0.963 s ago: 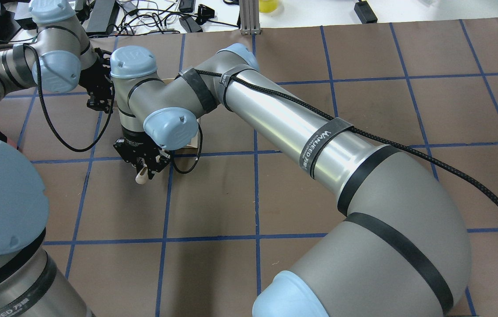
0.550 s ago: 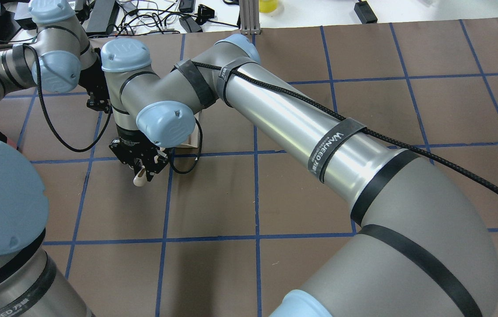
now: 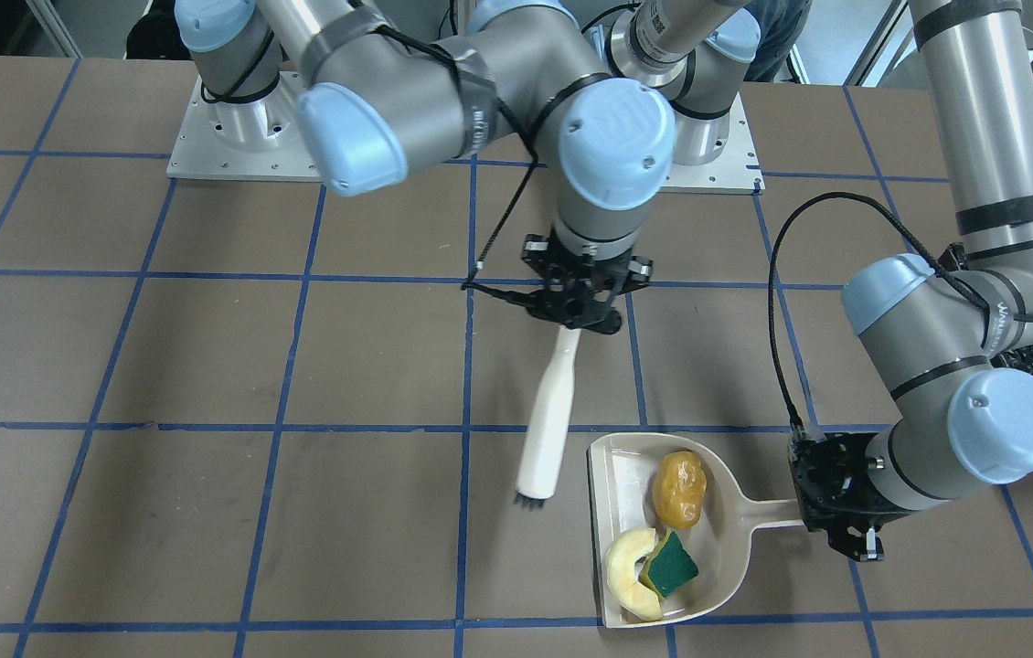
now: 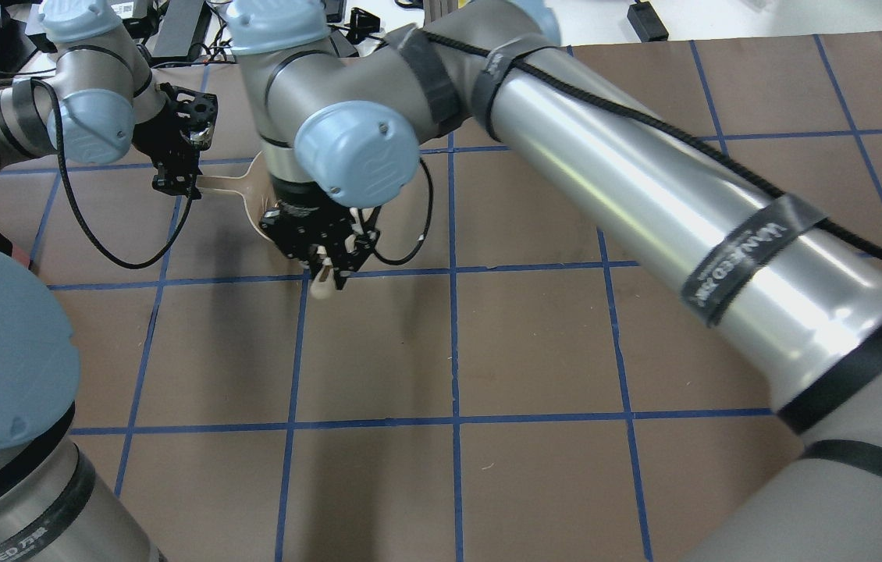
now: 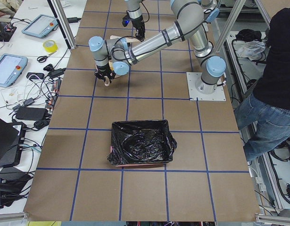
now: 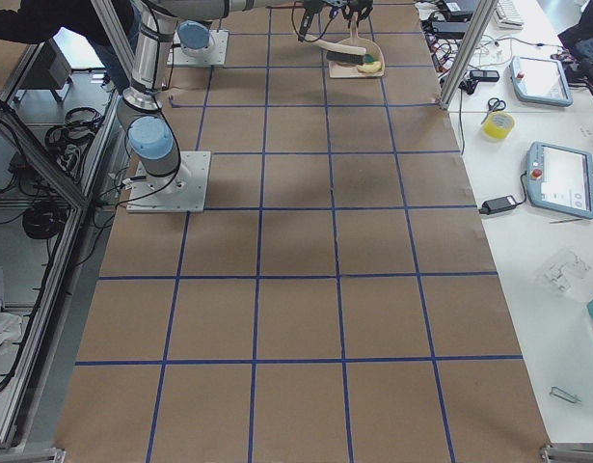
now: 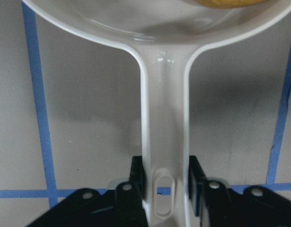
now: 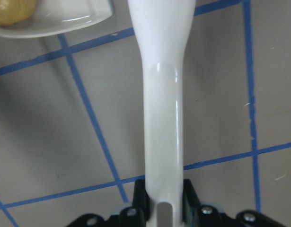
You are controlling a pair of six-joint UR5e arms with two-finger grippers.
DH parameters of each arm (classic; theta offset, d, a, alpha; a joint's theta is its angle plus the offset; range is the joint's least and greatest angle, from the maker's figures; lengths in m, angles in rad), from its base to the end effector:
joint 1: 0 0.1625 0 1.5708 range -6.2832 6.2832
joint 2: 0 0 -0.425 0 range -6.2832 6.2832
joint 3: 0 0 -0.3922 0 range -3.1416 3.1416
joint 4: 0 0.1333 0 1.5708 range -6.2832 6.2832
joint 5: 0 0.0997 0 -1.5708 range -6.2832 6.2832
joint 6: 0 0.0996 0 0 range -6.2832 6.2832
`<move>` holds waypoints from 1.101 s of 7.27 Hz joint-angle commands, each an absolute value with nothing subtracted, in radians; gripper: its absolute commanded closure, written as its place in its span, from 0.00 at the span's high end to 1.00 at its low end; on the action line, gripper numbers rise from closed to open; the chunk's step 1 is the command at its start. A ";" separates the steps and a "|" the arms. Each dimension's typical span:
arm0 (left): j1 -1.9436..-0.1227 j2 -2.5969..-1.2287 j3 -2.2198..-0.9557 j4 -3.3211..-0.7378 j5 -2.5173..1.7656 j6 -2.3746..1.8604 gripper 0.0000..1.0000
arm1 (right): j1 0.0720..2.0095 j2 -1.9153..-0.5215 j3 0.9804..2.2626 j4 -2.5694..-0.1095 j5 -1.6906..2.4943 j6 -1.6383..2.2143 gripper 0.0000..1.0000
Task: Sweep and dump trash into bin
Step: 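Lift the loaded dustpan toward the black bin while the right gripper returns the brush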
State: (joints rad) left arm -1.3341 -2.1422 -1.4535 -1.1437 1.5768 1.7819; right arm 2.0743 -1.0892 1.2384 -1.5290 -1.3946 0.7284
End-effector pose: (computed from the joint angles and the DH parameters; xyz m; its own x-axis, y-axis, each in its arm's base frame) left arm 0.0303 -0.6914 0.2457 -0.0255 0.9993 0.0277 0.9997 0.0255 0.0002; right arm 0.4524 -0.5088 0.3657 -0.9708 0.2397 -0.0021 0.2312 0.9386 0.2562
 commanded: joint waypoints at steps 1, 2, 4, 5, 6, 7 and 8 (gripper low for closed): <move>-1.283 -2.122 -1.448 -1.160 1.475 1.824 0.00 | 1.839 -1.254 1.433 -1.528 -1.488 0.393 0.00; -1.219 -2.106 -1.451 -1.202 1.441 1.877 0.00 | 1.721 -1.287 1.489 -1.522 -1.494 0.276 0.00; -1.088 -2.091 -1.434 -1.267 1.405 2.029 0.00 | 1.527 -1.282 1.519 -1.525 -1.590 0.056 0.00; -1.036 -2.077 -1.431 -1.273 1.401 2.130 0.00 | 1.453 -1.267 1.525 -1.554 -1.620 -0.065 0.00; -0.982 -2.075 -1.413 -1.307 1.401 2.190 0.00 | 1.384 -1.244 1.558 -1.636 -1.662 -0.137 0.00; -0.930 -2.080 -1.375 -1.348 1.401 2.277 0.00 | 1.327 -1.233 1.601 -1.729 -1.664 -0.235 0.00; -0.887 -2.077 -1.303 -1.444 1.405 2.307 0.00 | 1.306 -1.229 1.632 -1.779 -1.666 -0.274 0.00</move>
